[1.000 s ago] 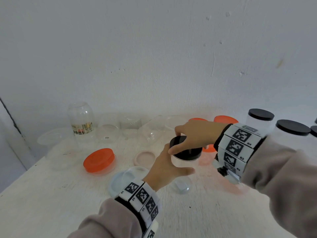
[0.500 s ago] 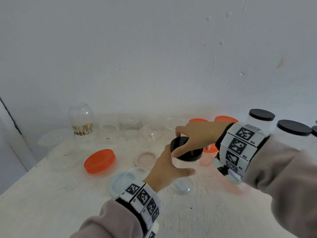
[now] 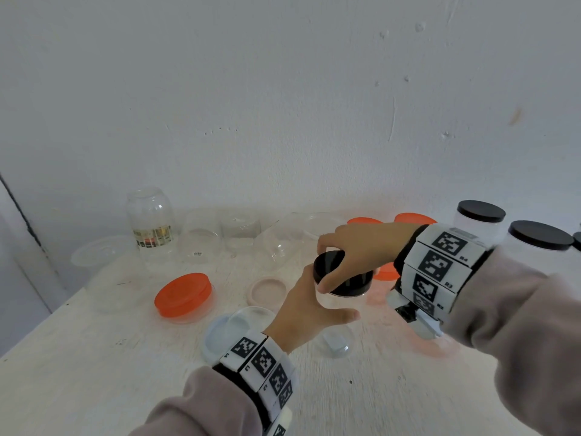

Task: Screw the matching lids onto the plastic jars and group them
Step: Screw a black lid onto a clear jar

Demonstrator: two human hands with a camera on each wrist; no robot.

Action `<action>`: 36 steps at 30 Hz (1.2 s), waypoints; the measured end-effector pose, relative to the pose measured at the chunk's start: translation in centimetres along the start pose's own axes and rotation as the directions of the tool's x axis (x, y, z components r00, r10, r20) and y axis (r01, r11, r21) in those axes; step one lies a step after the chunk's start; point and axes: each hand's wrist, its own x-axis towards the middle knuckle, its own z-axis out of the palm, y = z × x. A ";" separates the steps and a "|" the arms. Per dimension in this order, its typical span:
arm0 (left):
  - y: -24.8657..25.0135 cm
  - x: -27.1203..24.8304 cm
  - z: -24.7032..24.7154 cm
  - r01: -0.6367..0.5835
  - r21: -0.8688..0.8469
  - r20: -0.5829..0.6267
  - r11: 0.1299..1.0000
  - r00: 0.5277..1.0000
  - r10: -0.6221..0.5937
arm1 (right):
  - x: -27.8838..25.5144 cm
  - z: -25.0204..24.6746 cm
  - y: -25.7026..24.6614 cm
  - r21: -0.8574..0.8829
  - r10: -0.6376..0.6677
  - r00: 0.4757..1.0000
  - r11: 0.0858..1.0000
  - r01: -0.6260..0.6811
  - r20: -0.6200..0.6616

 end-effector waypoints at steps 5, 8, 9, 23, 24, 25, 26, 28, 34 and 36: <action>0.0 0.0 0.1 -0.007 0.010 -0.003 1.000 1.000 0.007 | -0.2 -0.4 0.3 0.007 -0.040 0.995 0.999 0.039 0.089; 0.1 0.1 0.2 -0.026 0.016 -0.005 1.000 1.000 0.026 | -0.4 -0.7 0.5 0.024 -0.100 0.989 0.995 0.098 0.106; 0.1 0.1 0.2 -0.028 0.014 -0.004 1.000 1.000 0.028 | -0.3 -0.6 0.6 0.024 -0.106 0.990 0.994 0.104 0.091; 0.1 0.0 0.2 -0.025 0.017 -0.011 1.000 1.000 0.025 | -0.3 0.1 1.1 0.118 -0.146 0.987 0.984 0.137 0.072; 0.1 0.0 0.2 -0.030 0.017 -0.011 0.999 0.999 0.030 | -0.3 0.1 1.2 0.126 -0.163 0.985 0.980 0.156 0.052; 0.1 0.0 0.2 -0.033 0.014 -0.010 0.999 0.999 0.033 | -0.3 0.2 1.2 0.131 -0.170 0.985 0.978 0.164 0.038; 0.1 0.0 0.2 -0.032 0.009 -0.010 0.999 0.999 0.032 | -0.3 0.3 1.3 0.133 -0.167 0.986 0.978 0.161 0.029; 0.0 -0.1 0.2 -0.022 -0.006 -0.009 1.000 1.000 0.022 | -0.2 0.6 1.2 0.118 -0.132 0.991 0.984 0.130 0.002; 0.0 -0.2 0.2 -0.017 -0.032 -0.015 0.999 1.000 0.016 | -0.1 1.5 0.4 0.014 -0.011 0.996 1.000 0.012 -0.083; 0.0 -0.2 0.2 -0.013 -0.030 -0.012 0.999 1.000 0.013 | -0.4 0.8 0.8 0.056 -0.029 0.999 0.998 0.027 0.036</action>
